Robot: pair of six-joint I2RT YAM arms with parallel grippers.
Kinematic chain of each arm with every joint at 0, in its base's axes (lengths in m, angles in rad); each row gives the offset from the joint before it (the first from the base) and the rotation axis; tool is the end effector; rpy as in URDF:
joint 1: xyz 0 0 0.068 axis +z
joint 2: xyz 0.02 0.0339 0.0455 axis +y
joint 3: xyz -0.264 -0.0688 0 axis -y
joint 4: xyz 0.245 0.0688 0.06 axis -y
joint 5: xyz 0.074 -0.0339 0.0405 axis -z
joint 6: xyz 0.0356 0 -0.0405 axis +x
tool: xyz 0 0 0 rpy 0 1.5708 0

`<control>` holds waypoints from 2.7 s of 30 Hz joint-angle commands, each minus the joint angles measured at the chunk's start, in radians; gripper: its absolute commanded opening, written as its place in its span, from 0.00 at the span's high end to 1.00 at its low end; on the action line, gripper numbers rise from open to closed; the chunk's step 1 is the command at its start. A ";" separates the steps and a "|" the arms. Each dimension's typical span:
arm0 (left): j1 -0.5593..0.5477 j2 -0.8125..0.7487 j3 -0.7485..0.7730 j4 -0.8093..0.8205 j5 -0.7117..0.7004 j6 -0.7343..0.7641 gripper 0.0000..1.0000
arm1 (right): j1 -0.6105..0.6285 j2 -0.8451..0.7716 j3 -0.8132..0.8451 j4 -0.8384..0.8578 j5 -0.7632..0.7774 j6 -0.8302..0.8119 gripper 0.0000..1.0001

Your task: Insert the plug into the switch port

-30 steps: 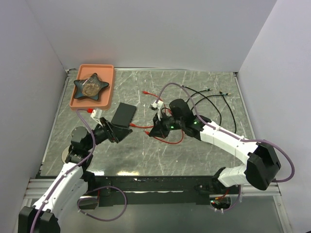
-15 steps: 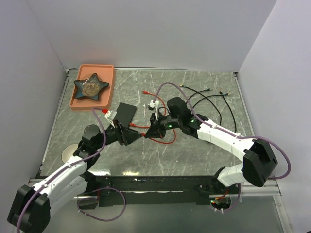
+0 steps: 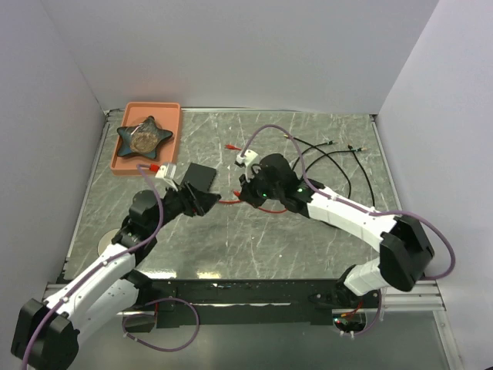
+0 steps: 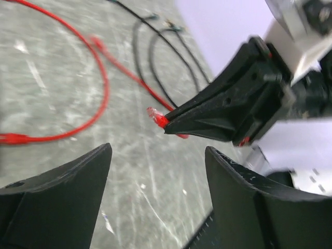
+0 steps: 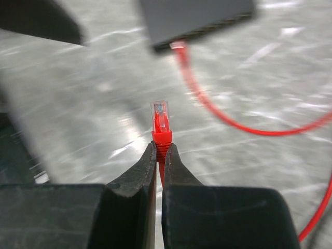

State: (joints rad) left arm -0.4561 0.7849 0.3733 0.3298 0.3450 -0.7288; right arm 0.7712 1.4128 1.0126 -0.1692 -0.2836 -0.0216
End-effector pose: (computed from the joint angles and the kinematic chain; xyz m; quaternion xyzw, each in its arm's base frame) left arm 0.1643 -0.0940 0.2483 0.0167 0.7336 -0.4775 0.4833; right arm 0.2215 0.2292 0.2757 -0.3979 0.7749 0.2893 0.3968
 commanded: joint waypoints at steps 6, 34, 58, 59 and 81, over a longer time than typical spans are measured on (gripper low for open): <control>0.045 0.296 0.257 -0.219 -0.164 0.092 0.18 | 0.050 0.274 0.224 -0.001 0.333 -0.106 1.00; 0.280 0.476 0.297 -0.201 -0.172 0.166 0.16 | 0.077 0.755 0.629 -0.239 0.190 -0.072 1.00; 0.346 0.369 0.217 -0.196 -0.195 0.173 0.16 | 0.188 0.558 0.311 -0.331 0.282 0.018 1.00; 0.346 0.381 0.220 -0.193 -0.184 0.178 0.16 | 0.188 0.549 0.310 -0.328 0.317 0.018 1.00; 0.333 0.947 0.547 -0.195 0.015 0.233 0.18 | 0.166 0.474 0.328 -0.259 0.334 0.068 1.00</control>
State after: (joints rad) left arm -0.1139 1.7088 0.9169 0.1184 0.2951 -0.5114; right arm 0.9421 1.9709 1.3533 -0.4358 0.0555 0.0399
